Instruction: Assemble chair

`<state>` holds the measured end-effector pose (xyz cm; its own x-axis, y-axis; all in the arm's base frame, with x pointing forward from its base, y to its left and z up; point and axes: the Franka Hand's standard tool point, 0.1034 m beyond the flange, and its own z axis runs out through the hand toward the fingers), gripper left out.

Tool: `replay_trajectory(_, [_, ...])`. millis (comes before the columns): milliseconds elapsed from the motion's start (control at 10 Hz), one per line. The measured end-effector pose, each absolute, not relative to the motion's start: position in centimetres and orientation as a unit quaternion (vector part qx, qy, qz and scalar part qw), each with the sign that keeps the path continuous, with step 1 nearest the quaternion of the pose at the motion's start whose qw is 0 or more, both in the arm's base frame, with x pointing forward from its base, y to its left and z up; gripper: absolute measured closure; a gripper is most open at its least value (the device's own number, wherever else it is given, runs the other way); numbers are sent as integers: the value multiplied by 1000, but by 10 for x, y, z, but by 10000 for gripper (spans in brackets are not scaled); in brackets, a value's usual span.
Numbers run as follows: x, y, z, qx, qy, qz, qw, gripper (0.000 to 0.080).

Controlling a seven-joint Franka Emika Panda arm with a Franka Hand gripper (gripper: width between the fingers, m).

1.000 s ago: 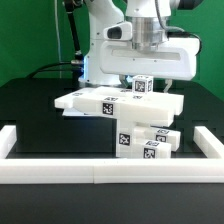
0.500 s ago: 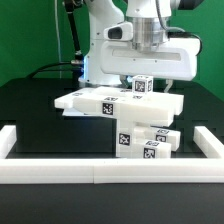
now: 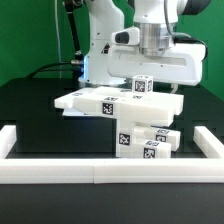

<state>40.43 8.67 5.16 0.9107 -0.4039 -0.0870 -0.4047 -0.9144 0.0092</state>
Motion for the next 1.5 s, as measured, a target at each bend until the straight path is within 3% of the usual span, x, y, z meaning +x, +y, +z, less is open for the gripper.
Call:
replay_trajectory(600, [403,94,47,-981,192,38,2,150])
replay_trajectory(1500, [395,97,22,-983,179,46,-16,150])
